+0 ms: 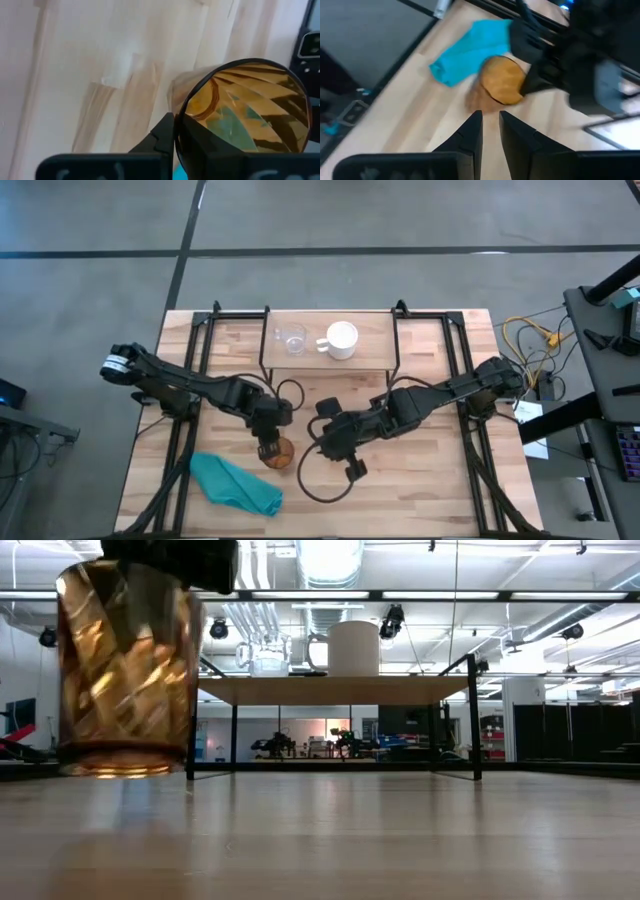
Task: Stack small to large cups/mugs on shelf
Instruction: Put the brown glass on the shelf
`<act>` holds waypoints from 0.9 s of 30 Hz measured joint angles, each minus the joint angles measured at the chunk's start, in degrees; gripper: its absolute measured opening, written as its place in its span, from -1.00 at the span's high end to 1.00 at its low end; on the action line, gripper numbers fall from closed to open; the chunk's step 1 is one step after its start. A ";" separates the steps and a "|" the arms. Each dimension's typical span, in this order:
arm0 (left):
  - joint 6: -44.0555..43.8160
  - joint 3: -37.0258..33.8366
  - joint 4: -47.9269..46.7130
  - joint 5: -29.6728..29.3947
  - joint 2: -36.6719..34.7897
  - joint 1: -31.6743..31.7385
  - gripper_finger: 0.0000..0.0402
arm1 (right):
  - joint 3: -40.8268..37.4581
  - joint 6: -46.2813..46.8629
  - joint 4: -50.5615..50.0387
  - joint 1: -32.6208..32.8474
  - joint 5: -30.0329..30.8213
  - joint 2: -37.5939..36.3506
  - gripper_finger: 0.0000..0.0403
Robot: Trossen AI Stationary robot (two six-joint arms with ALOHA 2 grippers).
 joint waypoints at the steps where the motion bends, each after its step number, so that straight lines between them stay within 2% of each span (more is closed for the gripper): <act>1: 0.00 0.35 -0.01 -0.02 0.00 0.05 0.97 | 0.00 -0.53 0.19 0.00 -1.42 0.00 0.71; 4: -0.02 1.47 0.02 -0.02 0.00 0.54 0.97 | 0.00 -2.91 1.69 -0.01 -6.31 0.01 0.71; 7: -0.04 2.56 0.36 -0.21 0.00 1.28 0.97 | 0.02 -4.73 4.50 0.00 -8.15 0.28 0.71; 17: 0.15 6.64 1.96 -0.25 1.20 2.56 0.97 | 0.09 -2.98 5.71 -0.90 -8.10 4.40 0.71; 21: 0.25 6.72 1.71 -0.28 1.27 2.60 0.97 | 0.04 -7.03 8.67 -0.72 -4.95 5.22 0.71; 27: 0.55 6.72 1.59 -0.22 1.27 2.80 0.97 | 0.98 -0.57 9.99 -0.66 -4.85 4.71 0.71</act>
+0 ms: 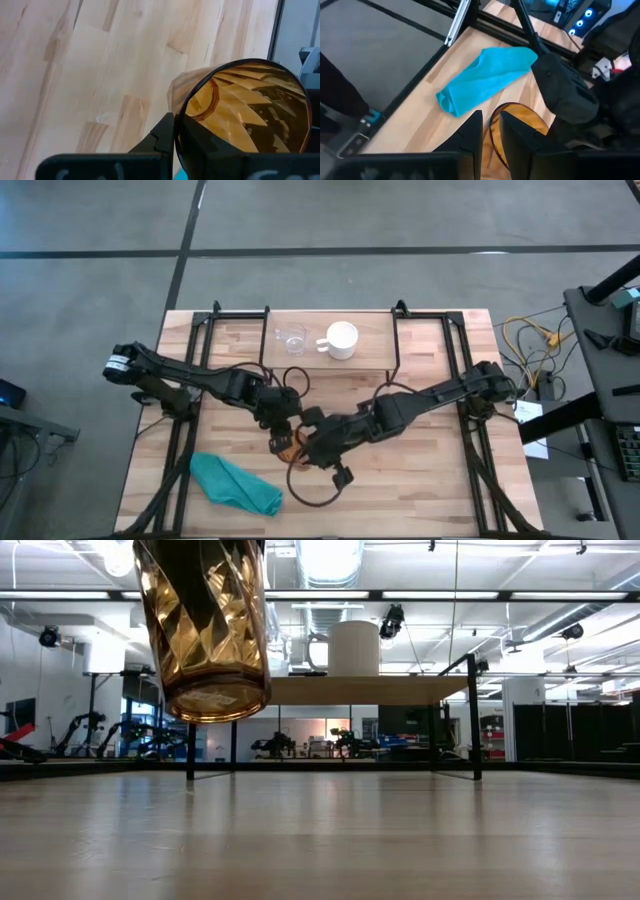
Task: Stack small to large cups/mugs on shelf
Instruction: Put the brown glass on the shelf
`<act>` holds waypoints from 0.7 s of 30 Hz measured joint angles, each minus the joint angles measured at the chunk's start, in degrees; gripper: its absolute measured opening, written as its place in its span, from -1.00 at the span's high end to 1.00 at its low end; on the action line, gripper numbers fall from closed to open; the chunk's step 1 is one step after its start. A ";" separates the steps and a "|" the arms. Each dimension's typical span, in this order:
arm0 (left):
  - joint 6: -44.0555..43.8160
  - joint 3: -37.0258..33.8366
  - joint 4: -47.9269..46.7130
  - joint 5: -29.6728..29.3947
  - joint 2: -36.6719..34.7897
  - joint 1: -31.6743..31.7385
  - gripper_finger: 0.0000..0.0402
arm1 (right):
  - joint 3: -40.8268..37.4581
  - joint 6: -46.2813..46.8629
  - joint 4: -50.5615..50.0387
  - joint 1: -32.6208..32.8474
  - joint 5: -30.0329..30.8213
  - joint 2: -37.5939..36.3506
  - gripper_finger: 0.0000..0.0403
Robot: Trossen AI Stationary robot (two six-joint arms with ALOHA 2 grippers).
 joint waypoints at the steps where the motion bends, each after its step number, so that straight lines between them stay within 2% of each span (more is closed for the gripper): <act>1: 0.00 0.00 -0.06 0.01 -0.01 0.00 0.97 | 0.01 1.00 -0.22 0.00 -0.15 -0.11 0.71; 5: 0.58 0.00 -0.04 0.03 -0.09 0.11 0.97 | 0.01 3.37 -1.63 -0.72 -0.54 -0.01 0.65; 11: 0.96 0.00 0.23 0.18 -0.11 0.15 0.97 | -0.02 3.50 -3.25 -1.96 0.40 2.21 0.44; 16: 0.98 0.00 0.30 0.19 -0.13 0.28 0.97 | 0.01 -3.95 -5.44 -1.66 0.16 2.43 0.27; 21: 1.36 0.00 0.31 0.07 -0.15 0.40 0.97 | -0.02 -10.65 -7.70 -1.85 0.11 2.50 0.20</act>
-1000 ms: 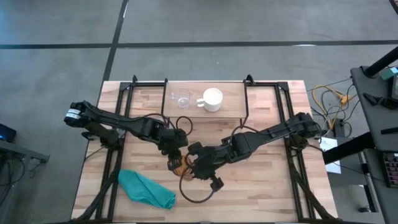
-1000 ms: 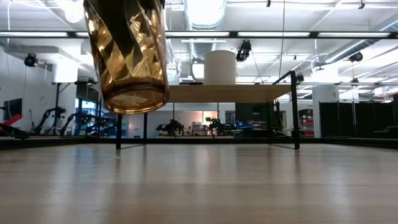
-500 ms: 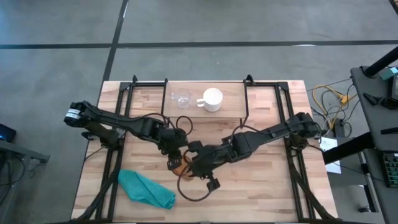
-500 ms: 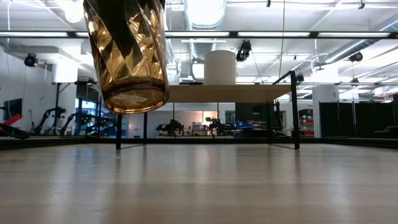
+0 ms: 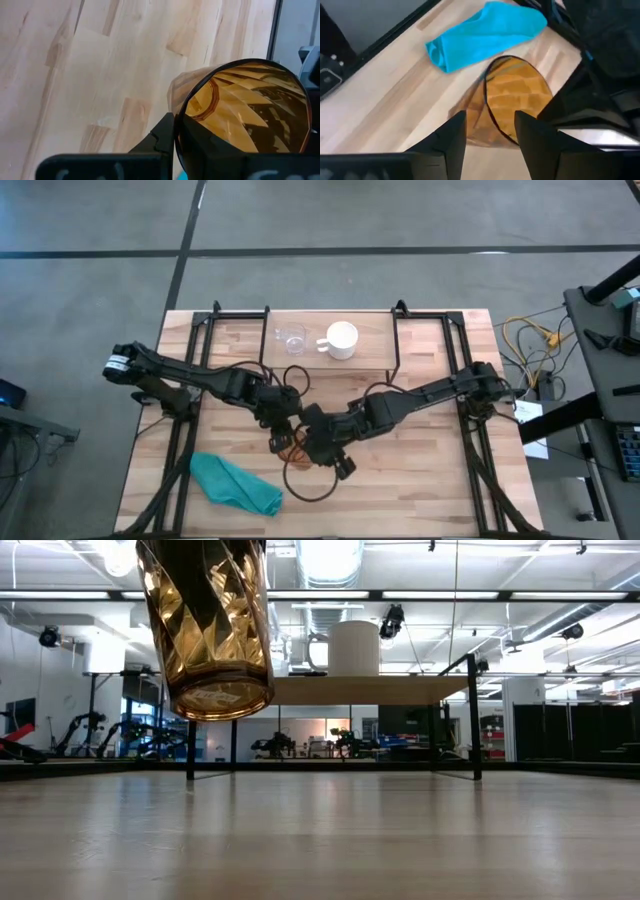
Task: Stack small to large cups/mugs on shelf
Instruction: Put the brown glass on the shelf
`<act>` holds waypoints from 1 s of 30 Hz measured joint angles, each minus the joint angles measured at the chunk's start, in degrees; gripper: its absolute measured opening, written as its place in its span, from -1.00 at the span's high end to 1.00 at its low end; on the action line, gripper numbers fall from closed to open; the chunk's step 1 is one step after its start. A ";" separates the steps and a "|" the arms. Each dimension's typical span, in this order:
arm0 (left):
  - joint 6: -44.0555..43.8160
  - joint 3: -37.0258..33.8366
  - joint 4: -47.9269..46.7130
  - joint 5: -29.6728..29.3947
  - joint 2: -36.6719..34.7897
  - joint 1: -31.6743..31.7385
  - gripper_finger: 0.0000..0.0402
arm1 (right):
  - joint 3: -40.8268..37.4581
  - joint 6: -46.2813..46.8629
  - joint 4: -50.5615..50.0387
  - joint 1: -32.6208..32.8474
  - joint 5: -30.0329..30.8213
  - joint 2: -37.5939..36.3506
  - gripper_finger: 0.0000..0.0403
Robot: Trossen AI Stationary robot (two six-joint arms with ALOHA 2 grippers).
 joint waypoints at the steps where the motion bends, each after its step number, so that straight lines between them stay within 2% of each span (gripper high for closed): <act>1: 0.13 0.00 0.00 -0.06 0.00 0.06 0.97 | 0.05 -1.34 -0.15 -0.03 -0.49 -0.07 0.20; 5: 0.19 0.00 -0.01 -0.10 -0.02 0.20 0.97 | 4.22 -8.88 -6.56 0.12 -1.94 0.04 0.20; 11: 0.17 0.02 1.72 -0.10 -0.03 0.59 0.97 | 9.97 -10.01 -12.42 -1.22 -3.33 0.50 0.20; 20: 0.05 0.90 2.19 -0.45 0.20 0.87 0.97 | 9.87 -11.33 -13.64 -1.17 -3.09 0.61 0.20; 30: -0.32 0.99 8.15 -0.52 0.22 0.87 0.97 | 9.97 -11.25 -13.64 -1.16 -2.95 0.61 0.20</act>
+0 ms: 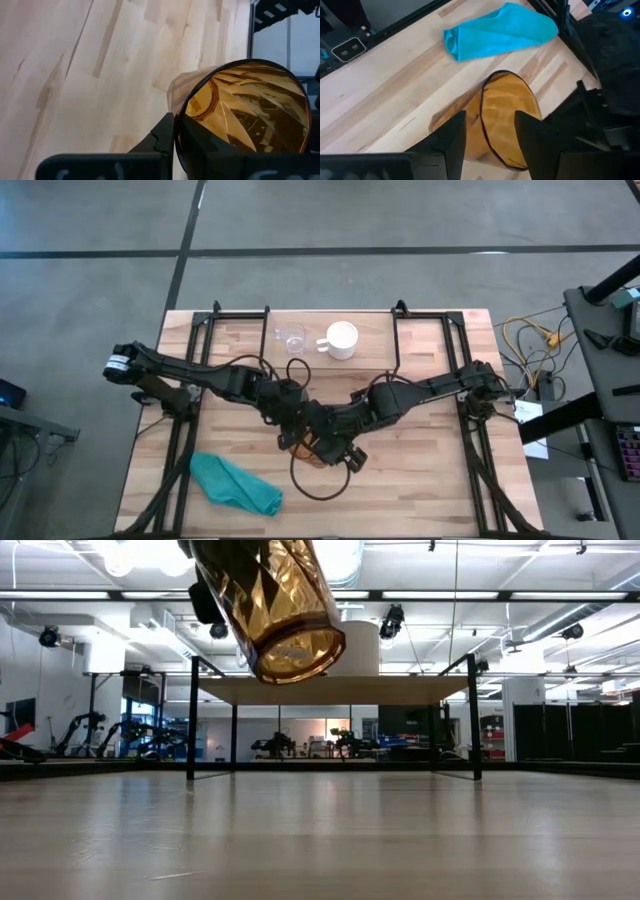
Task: Stack small to large cups/mugs on shelf
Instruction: Put the brown glass on the shelf
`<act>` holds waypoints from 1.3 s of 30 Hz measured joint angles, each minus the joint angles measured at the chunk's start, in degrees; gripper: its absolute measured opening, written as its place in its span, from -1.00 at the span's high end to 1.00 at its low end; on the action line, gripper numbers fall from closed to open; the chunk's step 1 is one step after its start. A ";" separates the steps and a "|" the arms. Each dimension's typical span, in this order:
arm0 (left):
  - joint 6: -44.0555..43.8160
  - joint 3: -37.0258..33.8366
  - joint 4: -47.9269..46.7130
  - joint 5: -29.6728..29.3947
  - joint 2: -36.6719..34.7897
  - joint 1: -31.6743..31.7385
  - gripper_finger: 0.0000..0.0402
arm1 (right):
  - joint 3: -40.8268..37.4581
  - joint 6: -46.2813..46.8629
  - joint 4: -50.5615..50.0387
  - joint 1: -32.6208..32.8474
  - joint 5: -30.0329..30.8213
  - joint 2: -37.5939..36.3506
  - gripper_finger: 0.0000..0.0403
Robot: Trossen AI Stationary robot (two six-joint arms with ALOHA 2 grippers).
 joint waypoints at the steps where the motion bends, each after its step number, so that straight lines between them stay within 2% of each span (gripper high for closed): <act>1: 0.02 -0.01 -0.06 0.00 0.05 0.00 0.97 | 0.00 0.01 -0.02 -0.01 0.02 0.00 0.20; 16: 6.41 1.98 -0.61 -0.06 0.11 0.10 0.97 | -0.20 1.35 -0.17 0.06 -0.47 -0.22 0.21; 25: 14.03 1.98 -0.59 -0.22 0.11 0.11 0.97 | -0.44 1.68 -0.03 0.23 -1.62 -0.17 0.31; 39: 14.87 1.79 -1.02 -0.94 0.11 0.09 0.97 | -1.83 1.82 1.63 0.10 0.20 -0.15 0.38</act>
